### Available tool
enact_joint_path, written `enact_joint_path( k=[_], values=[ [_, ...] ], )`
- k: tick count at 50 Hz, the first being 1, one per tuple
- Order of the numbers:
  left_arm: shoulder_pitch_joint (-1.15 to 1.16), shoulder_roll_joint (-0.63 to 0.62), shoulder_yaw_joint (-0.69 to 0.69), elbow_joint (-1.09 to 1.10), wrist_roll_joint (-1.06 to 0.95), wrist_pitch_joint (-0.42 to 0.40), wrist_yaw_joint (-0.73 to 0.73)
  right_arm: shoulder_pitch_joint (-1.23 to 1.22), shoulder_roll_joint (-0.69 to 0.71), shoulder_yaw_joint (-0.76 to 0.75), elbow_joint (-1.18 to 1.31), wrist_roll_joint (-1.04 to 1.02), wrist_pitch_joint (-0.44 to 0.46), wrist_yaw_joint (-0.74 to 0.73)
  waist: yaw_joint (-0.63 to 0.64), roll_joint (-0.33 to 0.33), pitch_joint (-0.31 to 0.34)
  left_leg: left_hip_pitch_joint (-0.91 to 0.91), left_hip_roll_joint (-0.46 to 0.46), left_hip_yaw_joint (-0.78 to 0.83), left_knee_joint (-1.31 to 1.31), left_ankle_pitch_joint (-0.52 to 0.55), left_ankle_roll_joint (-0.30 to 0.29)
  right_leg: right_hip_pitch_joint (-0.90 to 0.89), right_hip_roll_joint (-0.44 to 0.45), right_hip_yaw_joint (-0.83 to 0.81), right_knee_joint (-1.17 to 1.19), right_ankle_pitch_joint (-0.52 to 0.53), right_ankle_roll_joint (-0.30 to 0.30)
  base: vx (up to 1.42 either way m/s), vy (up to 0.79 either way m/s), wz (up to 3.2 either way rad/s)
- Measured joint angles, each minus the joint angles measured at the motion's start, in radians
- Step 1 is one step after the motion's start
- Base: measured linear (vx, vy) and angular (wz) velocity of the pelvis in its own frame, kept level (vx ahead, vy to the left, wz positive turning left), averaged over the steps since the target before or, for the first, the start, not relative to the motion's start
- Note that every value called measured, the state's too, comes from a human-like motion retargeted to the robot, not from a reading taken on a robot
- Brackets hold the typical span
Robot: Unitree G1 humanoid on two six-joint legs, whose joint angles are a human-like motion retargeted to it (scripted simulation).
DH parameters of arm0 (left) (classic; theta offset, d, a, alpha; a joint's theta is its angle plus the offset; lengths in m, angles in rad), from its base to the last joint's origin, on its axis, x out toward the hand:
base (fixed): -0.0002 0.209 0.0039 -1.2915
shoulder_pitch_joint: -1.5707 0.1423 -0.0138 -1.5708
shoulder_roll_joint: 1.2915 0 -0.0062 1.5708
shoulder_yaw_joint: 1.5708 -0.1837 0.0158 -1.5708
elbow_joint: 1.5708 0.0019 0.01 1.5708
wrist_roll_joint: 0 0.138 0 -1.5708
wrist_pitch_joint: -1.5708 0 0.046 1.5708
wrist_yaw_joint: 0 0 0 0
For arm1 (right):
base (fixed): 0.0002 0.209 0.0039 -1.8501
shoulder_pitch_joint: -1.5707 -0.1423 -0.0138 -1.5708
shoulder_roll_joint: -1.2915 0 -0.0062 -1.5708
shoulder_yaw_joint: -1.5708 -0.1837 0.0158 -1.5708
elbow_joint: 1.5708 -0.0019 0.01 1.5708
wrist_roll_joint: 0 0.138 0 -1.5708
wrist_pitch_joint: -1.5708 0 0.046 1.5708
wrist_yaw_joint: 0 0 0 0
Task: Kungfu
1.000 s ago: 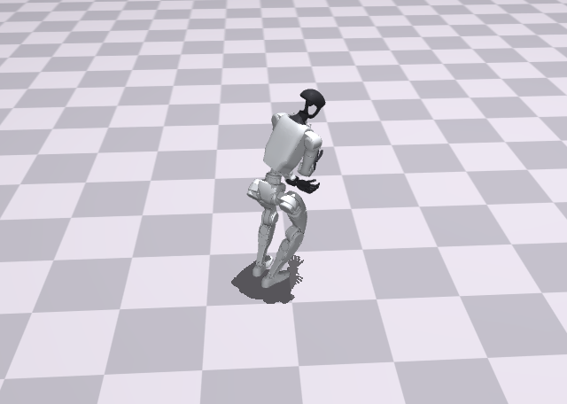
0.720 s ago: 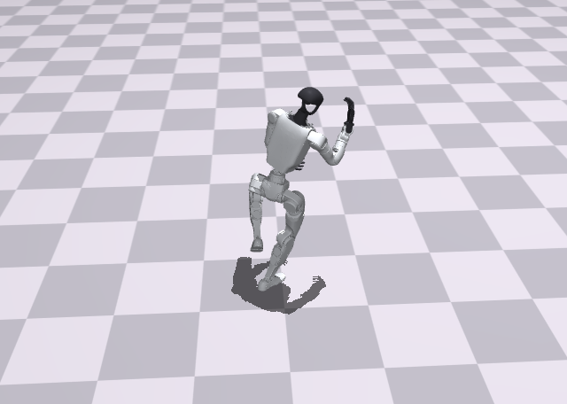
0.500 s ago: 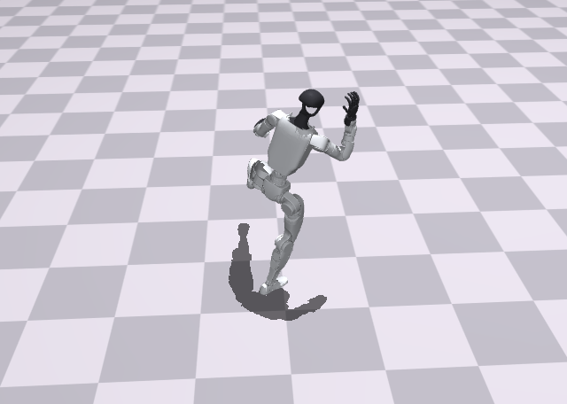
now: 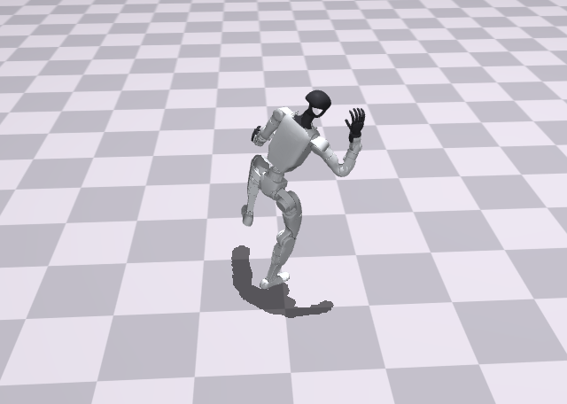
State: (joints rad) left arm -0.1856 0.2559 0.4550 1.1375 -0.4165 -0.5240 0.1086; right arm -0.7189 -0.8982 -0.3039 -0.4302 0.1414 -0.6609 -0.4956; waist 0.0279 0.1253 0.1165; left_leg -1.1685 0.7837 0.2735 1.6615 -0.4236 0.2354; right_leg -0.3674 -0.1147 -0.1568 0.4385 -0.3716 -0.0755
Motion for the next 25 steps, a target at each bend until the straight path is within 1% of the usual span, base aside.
enact_joint_path(
  k=[4, 8, 10, 14, 17, 19, 22, 25],
  values=[
    [-0.006, -0.022, -0.037, -0.011, 0.035, -0.02, 0.047, 0.033, -0.001, -0.026, 0.0, 0.013, -0.001, 0.027, -0.003, 0.007, -0.011, 0.029, 0.007, 0.014, 0.073, -0.009, -0.023, 0.003, 0.012, -0.012, -0.01, 0.06, -0.054, 0.13, 0.09, 0.14],
    [-0.004, -0.043, -0.075, -0.049, 0.053, -0.031, 0.057, 0.061, 0.013, -0.037, 0.001, 0.036, 0.001, 0.026, -0.011, 0.026, -0.014, 0.059, 0.003, 0.024, 0.137, 0.013, -0.061, 0.029, 0.039, -0.043, -0.044, 0.098, -0.096, 0.1, 0.07, 0.24],
    [0.005, -0.052, -0.093, -0.078, 0.058, -0.037, 0.059, 0.074, 0.02, -0.034, 0.008, 0.047, 0.001, 0.032, -0.014, 0.038, -0.02, 0.076, -0.005, 0.033, 0.157, 0.04, -0.092, 0.045, 0.062, -0.048, -0.067, 0.106, -0.114, 0.13, 0.09, 0.37],
    [0.04, -0.076, -0.121, -0.165, 0.068, -0.055, 0.1, 0.078, 0.06, 0.012, 0.048, 0.06, 0.011, 0.072, -0.022, 0.064, -0.031, 0.115, -0.045, 0.042, 0.129, 0.141, -0.157, 0.087, 0.107, -0.067, -0.116, 0.114, -0.145, 0.14, 0.12, 0.46],
    [0.077, -0.09, -0.124, -0.249, 0.072, -0.076, 0.143, 0.053, 0.126, 0.098, 0.115, 0.07, 0.009, 0.107, -0.027, 0.083, -0.048, 0.144, -0.066, 0.05, 0.044, 0.218, -0.202, 0.123, 0.134, -0.1, -0.149, 0.112, -0.156, 0.19, 0.14, 0.63],
    [0.098, -0.091, -0.114, -0.307, 0.07, -0.086, 0.169, 0.021, 0.19, 0.176, 0.186, 0.087, 0.003, 0.13, -0.024, 0.09, -0.061, 0.166, -0.066, 0.06, -0.048, 0.269, -0.221, 0.151, 0.149, -0.119, -0.168, 0.107, -0.155, 0.22, 0.16, 0.67],
    [0.122, -0.077, -0.085, -0.408, 0.071, -0.095, 0.21, -0.034, 0.295, 0.304, 0.312, 0.156, -0.005, 0.177, -0.02, 0.085, -0.08, 0.206, -0.08, 0.079, -0.24, 0.341, -0.241, 0.199, 0.158, -0.145, -0.197, 0.095, -0.144, 0.27, 0.19, 0.9],
    [0.126, -0.037, -0.048, -0.517, 0.084, -0.087, 0.248, -0.087, 0.391, 0.41, 0.454, 0.235, -0.011, 0.26, -0.006, 0.073, -0.1, 0.251, -0.102, 0.094, -0.482, 0.442, -0.265, 0.256, 0.161, -0.185, -0.229, 0.085, -0.125, 0.31, 0.18, 1.11]
  ],
)
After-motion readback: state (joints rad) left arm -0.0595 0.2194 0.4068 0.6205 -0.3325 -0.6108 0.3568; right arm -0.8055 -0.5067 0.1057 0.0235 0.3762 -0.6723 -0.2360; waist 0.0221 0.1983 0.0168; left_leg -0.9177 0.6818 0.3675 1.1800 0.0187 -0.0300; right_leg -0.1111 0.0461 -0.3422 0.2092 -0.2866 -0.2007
